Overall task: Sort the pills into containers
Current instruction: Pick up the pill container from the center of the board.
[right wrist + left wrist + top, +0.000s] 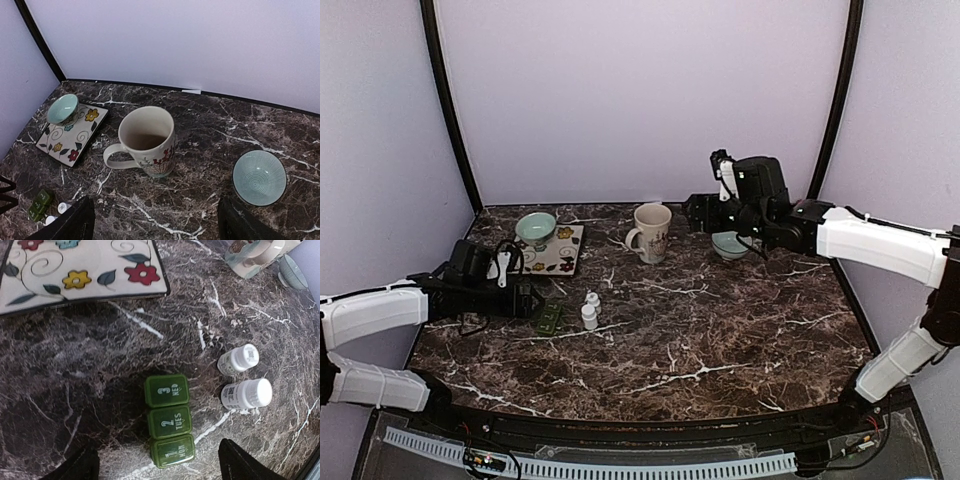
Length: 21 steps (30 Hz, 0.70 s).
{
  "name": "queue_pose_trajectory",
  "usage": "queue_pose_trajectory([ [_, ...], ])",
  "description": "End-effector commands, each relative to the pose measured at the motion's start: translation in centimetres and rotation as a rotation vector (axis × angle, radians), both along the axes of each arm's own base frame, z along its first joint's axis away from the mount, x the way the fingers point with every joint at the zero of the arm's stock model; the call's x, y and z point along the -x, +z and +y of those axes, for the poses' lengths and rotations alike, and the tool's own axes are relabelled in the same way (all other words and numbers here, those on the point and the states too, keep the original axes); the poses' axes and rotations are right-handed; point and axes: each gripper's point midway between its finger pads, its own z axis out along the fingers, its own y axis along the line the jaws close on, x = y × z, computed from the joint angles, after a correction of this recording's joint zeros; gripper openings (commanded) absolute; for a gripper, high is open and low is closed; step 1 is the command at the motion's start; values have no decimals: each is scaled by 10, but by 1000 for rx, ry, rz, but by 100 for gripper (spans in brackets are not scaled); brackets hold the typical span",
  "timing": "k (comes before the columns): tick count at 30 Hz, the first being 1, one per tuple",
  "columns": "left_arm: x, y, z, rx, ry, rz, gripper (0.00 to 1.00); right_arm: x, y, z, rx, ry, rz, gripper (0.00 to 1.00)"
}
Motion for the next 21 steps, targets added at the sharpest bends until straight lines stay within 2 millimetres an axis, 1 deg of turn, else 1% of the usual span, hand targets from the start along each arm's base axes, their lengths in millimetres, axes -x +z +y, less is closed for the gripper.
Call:
queue_pose_trajectory([
  [1,7,-15,-12,91,9,65,84,15,-1,21,-13,40,40,85],
  [6,6,-29,-19,120,6,128,84,22,-1,29,-15,55,51,86],
  [9,6,-35,-25,140,-1,163,80,24,-1,30,-11,59,57,86],
  [13,6,-48,-24,120,17,212,78,26,0,32,-6,68,58,86],
  [21,-1,-53,-26,98,16,223,70,26,-1,32,8,64,61,87],
])
